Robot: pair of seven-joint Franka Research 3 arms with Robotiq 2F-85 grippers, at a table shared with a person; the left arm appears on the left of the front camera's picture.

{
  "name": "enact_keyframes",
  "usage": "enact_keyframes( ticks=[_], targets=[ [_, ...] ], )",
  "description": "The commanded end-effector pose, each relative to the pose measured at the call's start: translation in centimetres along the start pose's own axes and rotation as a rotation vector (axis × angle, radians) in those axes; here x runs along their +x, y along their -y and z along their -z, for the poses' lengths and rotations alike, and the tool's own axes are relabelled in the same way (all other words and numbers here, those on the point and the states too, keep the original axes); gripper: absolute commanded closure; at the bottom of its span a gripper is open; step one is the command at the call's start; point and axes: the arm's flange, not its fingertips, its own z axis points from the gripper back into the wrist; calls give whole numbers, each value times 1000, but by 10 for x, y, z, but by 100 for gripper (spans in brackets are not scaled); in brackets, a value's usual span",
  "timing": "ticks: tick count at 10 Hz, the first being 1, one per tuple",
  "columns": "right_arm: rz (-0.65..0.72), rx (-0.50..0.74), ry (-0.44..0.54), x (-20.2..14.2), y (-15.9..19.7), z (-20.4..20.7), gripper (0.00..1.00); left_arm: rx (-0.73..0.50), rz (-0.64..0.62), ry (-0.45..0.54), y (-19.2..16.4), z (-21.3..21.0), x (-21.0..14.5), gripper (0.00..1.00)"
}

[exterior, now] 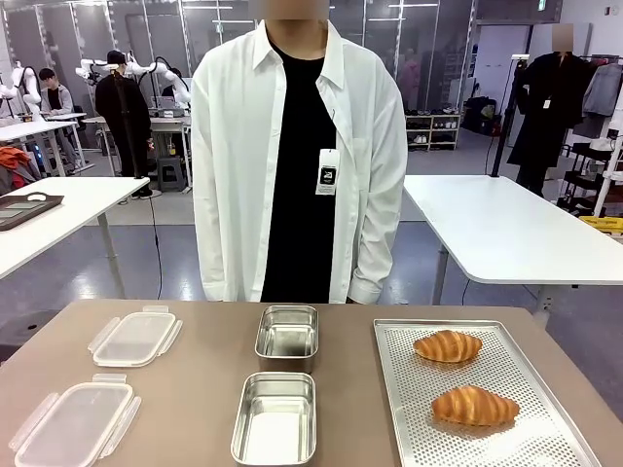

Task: Place the bread into the airtight container.
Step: Pick up a Butter Roll and place it into an empty Airtight Container.

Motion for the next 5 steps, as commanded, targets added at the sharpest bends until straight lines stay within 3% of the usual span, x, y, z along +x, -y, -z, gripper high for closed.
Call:
enact_keyframes(
  ticks=[1, 4, 5],
  targets=[
    [-400, 26, -91, 5, -3, 47, 0, 3, 16, -2, 1, -1, 2, 0],
    [-429, 78, -213, 24, 0, 121, 0, 3, 16, -2, 1, -1, 2, 0],
    [-453, 165, -217, 24, -5, 149, 0, 3, 16, -2, 1, -1, 2, 0]
  ],
)
